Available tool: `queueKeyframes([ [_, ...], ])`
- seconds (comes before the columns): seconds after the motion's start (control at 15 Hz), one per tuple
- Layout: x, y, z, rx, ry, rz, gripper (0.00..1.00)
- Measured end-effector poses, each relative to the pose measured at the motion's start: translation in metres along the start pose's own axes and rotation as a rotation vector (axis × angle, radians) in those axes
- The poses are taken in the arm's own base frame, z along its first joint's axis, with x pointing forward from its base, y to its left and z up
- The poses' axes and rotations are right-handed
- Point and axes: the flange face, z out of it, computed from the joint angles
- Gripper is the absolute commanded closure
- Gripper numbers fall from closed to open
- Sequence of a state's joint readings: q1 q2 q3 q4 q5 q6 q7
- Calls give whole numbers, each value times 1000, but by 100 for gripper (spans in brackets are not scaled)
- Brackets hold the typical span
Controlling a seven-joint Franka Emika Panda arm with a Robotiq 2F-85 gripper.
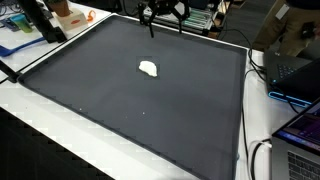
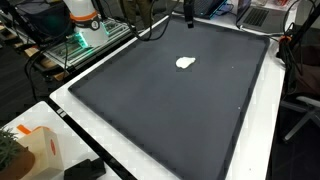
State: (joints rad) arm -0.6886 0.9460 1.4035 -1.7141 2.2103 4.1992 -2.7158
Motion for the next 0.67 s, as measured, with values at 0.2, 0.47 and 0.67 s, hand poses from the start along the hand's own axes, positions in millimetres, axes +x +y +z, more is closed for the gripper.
queueKeyframes([
  [0.2,-8,2,-16,23,93,-113,0],
  [0.47,-52,11,-19,88,184,-215,0],
  [0.67,-87,4,-2,166,212,-274,0],
])
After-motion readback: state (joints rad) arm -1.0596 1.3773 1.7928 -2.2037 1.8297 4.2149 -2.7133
